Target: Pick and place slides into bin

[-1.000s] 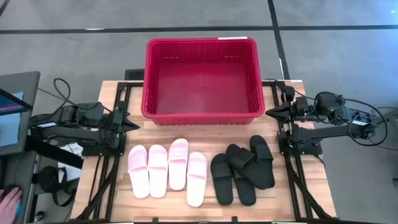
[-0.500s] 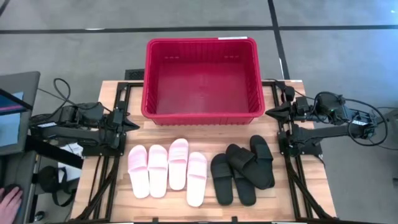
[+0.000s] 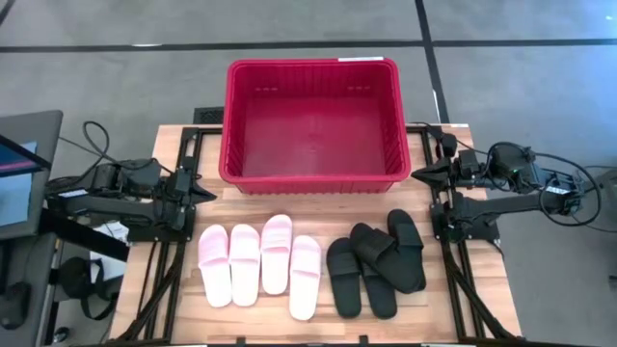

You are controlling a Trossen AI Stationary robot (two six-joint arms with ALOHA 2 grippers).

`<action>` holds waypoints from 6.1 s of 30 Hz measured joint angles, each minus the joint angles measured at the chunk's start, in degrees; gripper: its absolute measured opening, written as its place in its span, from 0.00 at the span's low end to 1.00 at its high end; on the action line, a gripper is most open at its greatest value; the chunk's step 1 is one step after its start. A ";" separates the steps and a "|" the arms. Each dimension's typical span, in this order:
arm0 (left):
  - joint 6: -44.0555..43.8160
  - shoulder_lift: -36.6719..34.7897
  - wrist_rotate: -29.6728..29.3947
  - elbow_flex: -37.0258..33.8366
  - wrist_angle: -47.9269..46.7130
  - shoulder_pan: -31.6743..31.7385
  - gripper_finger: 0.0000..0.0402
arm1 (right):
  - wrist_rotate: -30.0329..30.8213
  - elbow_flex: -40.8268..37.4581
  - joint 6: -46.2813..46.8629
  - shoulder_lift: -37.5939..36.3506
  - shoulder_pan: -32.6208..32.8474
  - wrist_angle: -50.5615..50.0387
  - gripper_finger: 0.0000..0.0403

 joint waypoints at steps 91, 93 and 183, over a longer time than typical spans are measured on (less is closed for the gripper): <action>-19.58 1.41 -0.01 0.00 14.30 0.00 0.00 | 0.60 1.12 17.83 17.27 -0.11 23.01 0.00; -19.47 1.58 5.37 0.00 15.54 0.00 0.00 | -0.37 2.75 17.49 19.83 -0.07 23.42 0.00; -22.44 8.62 11.73 -0.02 17.71 -3.43 0.00 | 24.03 9.26 77.99 54.75 59.52 -54.16 0.20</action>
